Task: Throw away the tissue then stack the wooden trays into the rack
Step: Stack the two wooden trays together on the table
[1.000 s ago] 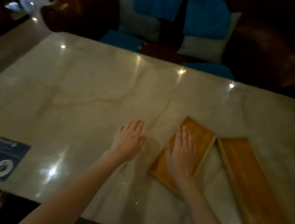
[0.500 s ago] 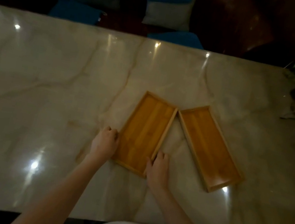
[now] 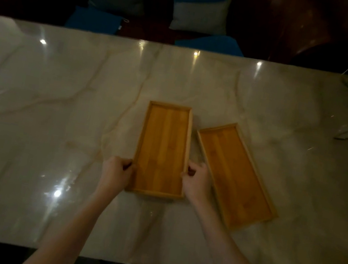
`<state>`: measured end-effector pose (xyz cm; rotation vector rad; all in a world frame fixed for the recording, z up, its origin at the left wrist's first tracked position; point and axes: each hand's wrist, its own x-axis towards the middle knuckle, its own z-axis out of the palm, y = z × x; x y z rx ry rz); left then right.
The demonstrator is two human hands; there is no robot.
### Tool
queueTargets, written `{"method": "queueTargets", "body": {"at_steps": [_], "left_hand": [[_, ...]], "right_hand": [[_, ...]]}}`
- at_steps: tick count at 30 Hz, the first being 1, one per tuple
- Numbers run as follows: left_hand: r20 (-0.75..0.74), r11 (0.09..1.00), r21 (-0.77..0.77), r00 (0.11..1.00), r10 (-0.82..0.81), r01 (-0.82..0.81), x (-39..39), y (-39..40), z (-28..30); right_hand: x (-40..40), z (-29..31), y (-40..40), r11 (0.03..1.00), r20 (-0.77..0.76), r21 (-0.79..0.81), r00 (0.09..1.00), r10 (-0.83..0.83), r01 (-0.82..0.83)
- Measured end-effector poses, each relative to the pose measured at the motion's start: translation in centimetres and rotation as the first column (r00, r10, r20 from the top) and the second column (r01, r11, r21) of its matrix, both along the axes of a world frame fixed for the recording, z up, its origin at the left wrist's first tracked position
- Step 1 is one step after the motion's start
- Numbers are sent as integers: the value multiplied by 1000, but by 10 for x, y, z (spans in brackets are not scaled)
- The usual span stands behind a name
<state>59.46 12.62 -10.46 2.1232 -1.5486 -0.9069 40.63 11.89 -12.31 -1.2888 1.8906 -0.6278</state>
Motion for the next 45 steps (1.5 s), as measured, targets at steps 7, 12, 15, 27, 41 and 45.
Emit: {"method": "queueTargets", "body": {"at_steps": [7,12,15,27,41,45], "left_hand": [[-218,993,-94,975,50,-72,-91,-1,18],[-225,989,-63,967,119,-136,-151,7,4],[-215,981,-60,962,166,-183,-189,17,-6],[-137,951,18,941,308,-308,-237,36,-29],[-587,833,404,591,553,-378,-227,32,-40],[-590,822,432,574,568,-370,-222,29,-43]], "right_hand": [[-97,26,-23,994,80,-111,997,23,-14],[-158,31,-24,993,7,-86,997,75,-75],[-189,27,-22,992,-31,-24,992,120,-121],[-222,-4,-26,978,11,30,978,208,-208],[-222,-19,-16,980,264,188,958,-109,60],[-216,-18,-12,964,322,210,919,-228,165]]}}
